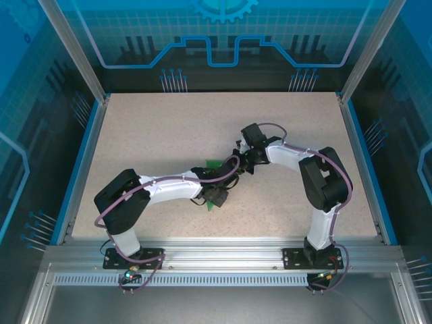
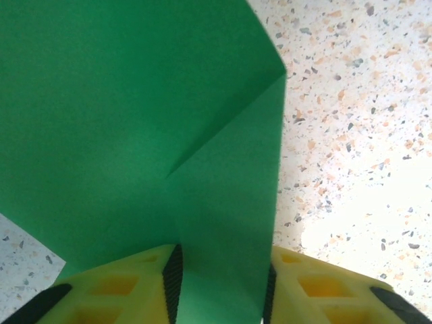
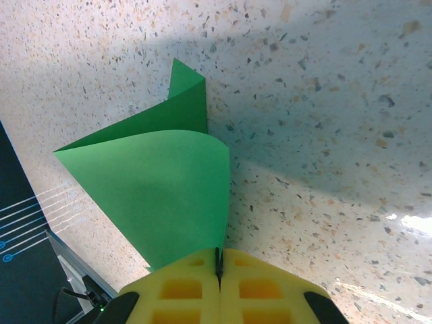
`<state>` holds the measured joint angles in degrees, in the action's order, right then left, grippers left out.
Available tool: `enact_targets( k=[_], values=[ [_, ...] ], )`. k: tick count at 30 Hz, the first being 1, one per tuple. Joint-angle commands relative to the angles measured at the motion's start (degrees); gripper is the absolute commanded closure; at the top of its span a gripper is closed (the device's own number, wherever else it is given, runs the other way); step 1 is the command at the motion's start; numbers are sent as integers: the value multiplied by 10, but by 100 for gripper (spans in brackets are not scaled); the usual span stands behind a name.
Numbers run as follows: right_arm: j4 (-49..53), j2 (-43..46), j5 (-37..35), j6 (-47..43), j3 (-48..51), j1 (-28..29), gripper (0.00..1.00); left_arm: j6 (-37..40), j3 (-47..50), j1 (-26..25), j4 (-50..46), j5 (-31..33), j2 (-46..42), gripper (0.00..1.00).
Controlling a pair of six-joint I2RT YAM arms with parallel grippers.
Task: Fold a paper plane with a square sheet of paper (fold left side to right side)
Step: Fold the wing for the fifth time at the center of the table.
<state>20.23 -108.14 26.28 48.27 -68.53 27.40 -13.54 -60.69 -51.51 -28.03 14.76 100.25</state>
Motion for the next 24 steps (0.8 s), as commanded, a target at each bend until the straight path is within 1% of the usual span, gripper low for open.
enact_targets(
  k=[1, 5, 10, 13, 15, 16, 18, 20, 24],
  values=[
    [22, -7, -2, 1, -18, 8, 100, -3, -14, -4, -13, 5, 5, 68],
    [23, -8, -3, -2, -20, 8, 100, -5, -13, -4, -11, 3, 6, 74],
    [25, -5, -4, -12, -22, 8, 100, -9, -12, -4, -10, 3, 11, 84],
    [29, 1, -8, -24, -26, 7, 96, -12, -13, -4, -9, 5, 8, 87],
    [32, 17, -26, -36, -24, 4, 93, -14, -11, -1, -6, 0, 1, 89],
    [32, 27, -37, -42, -21, 2, 90, -16, -10, 1, -3, -5, -3, 89],
    [34, 59, -67, -54, -11, -4, 77, -20, -4, 11, 4, -22, -13, 90],
    [35, 96, -101, -66, 4, -13, 67, -24, 2, 22, 11, -42, -24, 90],
    [32, 170, -145, -85, 51, -39, 47, -34, 23, 58, 43, -115, -50, 90]
  ],
)
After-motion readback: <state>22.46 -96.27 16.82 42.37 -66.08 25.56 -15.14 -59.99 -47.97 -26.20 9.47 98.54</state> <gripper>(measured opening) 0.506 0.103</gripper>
